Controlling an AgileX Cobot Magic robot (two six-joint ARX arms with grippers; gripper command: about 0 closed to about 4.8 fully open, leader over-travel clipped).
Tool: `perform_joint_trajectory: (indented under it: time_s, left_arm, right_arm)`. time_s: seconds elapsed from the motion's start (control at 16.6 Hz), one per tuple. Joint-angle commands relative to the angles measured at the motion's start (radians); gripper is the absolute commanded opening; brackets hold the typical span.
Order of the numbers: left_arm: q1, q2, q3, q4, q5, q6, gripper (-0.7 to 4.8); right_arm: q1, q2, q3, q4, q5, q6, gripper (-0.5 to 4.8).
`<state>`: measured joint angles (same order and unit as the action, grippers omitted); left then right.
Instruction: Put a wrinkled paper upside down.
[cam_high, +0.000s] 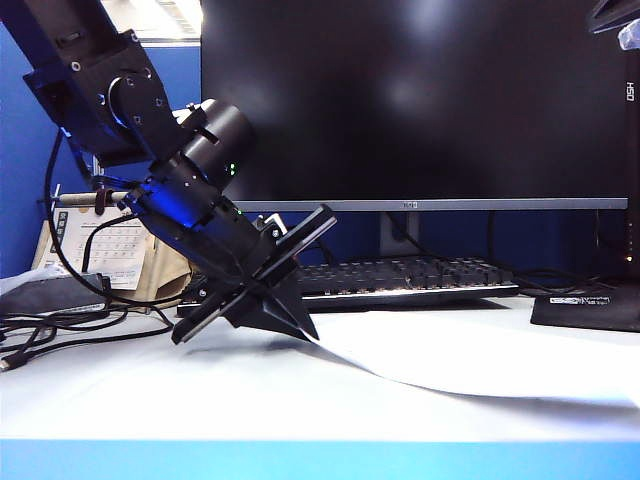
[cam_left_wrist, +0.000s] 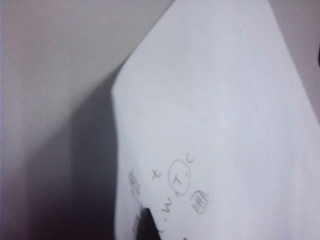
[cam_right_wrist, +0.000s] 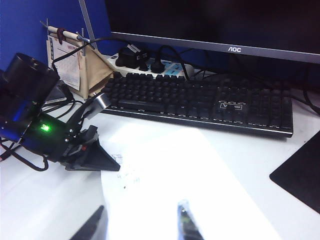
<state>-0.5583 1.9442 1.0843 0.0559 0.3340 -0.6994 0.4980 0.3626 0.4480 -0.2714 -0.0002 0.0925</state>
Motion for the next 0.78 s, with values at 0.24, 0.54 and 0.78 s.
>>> perform_joint_trajectory:
  time_s: [0.24, 0.54, 0.78]
  left_arm:
    - [0.000, -0.011, 0.004, 0.024, 0.061, 0.156, -0.04]
    - [0.000, -0.159, 0.014, -0.144, -0.018, 0.459, -0.04]
    - [0.000, -0.299, 0.078, -0.293, -0.098, 0.663, -0.04]
  right_arm:
    - [0.000, 0.000, 0.004, 0.013, -0.003, 0.001, 1.81]
    - [0.000, 0.001, 0.006, -0.109, -0.031, 0.100, 1.81]
    - [0.000, 0.002, 0.039, -0.179, -0.087, 0.126, 1.80]
